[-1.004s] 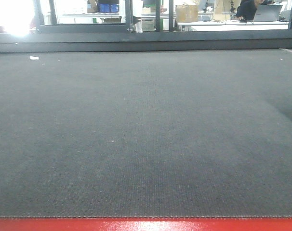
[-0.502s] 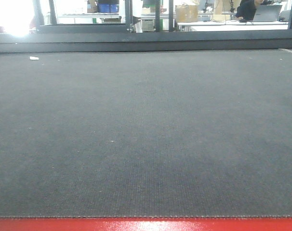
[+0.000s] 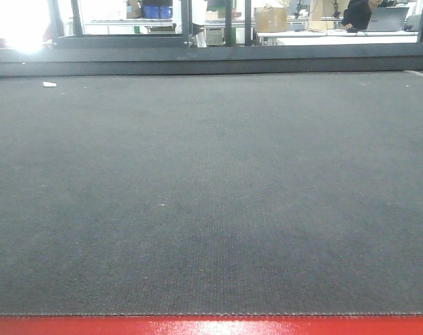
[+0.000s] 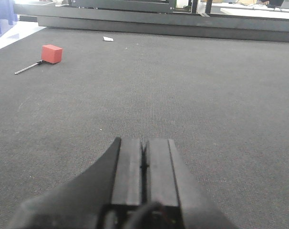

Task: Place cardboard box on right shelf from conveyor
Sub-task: 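Drive the base away from the conveyor holding the box in the right gripper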

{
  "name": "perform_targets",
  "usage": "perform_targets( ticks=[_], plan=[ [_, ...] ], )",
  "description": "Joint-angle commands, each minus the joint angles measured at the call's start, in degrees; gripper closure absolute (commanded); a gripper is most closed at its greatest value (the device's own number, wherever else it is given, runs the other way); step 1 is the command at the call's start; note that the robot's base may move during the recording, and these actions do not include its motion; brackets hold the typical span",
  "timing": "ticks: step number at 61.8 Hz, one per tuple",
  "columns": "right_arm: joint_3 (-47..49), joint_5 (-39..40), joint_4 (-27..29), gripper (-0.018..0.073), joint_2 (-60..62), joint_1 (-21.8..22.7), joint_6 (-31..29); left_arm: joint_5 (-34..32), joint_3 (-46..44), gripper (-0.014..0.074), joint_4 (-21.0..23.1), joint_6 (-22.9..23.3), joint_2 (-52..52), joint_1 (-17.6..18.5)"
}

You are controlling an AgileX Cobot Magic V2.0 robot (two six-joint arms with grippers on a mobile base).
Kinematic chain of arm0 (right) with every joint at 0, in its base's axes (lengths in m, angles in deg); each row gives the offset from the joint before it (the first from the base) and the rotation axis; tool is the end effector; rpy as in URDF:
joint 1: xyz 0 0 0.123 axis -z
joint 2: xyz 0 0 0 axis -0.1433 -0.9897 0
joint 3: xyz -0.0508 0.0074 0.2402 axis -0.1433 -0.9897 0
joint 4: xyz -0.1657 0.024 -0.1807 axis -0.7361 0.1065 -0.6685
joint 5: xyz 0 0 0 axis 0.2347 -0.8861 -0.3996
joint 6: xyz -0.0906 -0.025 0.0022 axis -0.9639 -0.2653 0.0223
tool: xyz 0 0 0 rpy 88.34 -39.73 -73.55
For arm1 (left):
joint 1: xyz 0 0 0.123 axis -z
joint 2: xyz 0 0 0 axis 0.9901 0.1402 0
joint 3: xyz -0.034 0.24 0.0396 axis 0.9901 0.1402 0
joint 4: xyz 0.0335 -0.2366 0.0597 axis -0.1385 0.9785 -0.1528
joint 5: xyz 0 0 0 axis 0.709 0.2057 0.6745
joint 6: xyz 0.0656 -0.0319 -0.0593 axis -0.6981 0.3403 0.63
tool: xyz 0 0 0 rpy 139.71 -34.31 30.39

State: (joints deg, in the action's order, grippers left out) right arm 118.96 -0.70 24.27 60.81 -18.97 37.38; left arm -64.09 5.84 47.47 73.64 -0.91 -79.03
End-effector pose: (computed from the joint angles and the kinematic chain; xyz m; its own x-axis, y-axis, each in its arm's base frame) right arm 0.0276 -0.0051 0.3640 -0.1249 0.0690 -0.9898 -0.0687 0.9946 0.0780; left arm 0.0940 -0.0057 0.1934 -0.0463 -0.0289 -0.9985 0.0580 0.9978 -0.0316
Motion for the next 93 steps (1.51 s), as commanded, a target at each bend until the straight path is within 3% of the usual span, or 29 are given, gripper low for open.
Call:
perform_targets(
  ticks=[1, 93],
  plan=[
    [1.37, 6.11, -0.74, 0.0365, -0.96, 0.22, -0.43, -5.10, 0.55, 0.0712, 0.34, -0.02, -0.85, -0.09],
    [1.37, 6.11, -0.74, 0.0365, -0.96, 0.17, -0.43, -5.10, 0.55, 0.0713, 0.34, -0.02, -0.85, -0.09]
  ],
)
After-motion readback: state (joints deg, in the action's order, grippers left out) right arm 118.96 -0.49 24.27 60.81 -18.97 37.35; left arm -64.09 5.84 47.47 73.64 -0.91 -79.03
